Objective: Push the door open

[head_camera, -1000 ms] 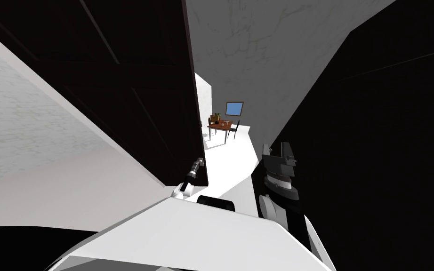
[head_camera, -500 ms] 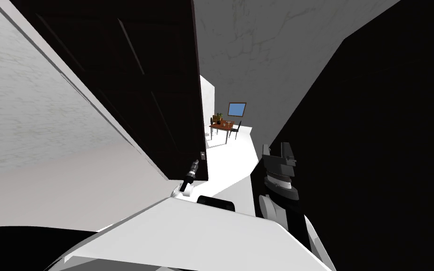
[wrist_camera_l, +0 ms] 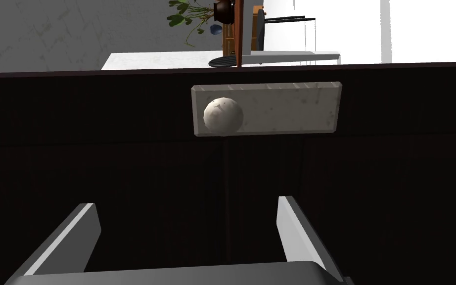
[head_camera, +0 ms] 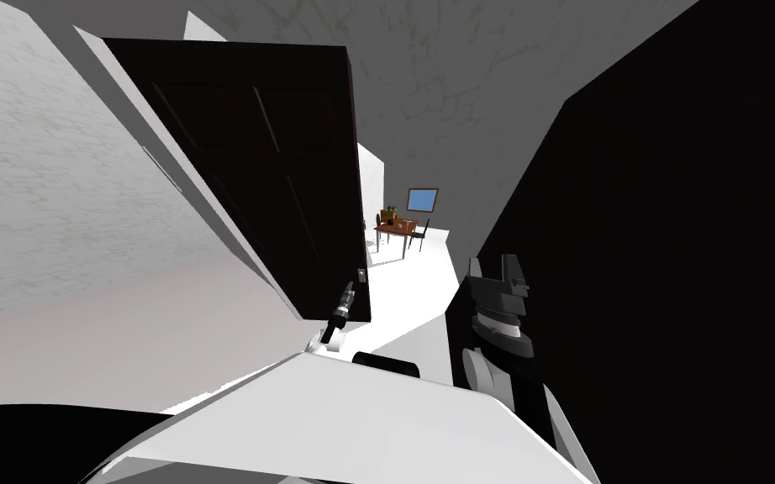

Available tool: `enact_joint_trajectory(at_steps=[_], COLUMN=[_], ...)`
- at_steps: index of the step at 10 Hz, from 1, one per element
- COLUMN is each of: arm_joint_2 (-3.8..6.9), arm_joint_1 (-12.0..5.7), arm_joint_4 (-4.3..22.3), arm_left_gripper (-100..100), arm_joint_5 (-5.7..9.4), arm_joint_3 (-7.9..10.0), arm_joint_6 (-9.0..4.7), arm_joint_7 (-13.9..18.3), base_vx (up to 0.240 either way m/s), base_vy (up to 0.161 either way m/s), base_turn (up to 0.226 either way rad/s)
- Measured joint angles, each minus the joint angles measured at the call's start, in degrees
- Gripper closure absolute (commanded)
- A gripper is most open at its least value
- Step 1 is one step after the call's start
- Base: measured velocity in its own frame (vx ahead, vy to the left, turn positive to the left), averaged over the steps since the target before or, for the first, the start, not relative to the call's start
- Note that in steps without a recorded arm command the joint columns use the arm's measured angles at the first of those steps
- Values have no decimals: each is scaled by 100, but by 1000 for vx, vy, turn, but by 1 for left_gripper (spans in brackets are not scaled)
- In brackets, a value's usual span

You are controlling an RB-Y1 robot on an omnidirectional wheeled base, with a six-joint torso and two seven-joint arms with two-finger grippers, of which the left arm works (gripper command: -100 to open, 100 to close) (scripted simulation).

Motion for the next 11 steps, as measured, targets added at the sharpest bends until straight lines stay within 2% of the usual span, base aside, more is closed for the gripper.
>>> enact_joint_trajectory(at_steps=[4, 7, 8, 11], arm_joint_2=[23, -23, -29, -22], arm_joint_1=[50, 69, 74, 66], arm_joint_4=[-14, 15, 17, 17], arm_left_gripper=[-100, -100, 100, 100], arm_joint_5=[8, 19, 19, 18], arm_joint_3=[39, 80, 80, 79], arm_joint_6=[-76, -155, -170, -147], arm_joint_7=[-27, -48, -51, -52], base_vx=[223, 163, -16, -21], base_vy=[12, 8, -2, 1], base_turn=[-29, -14, -5, -5])
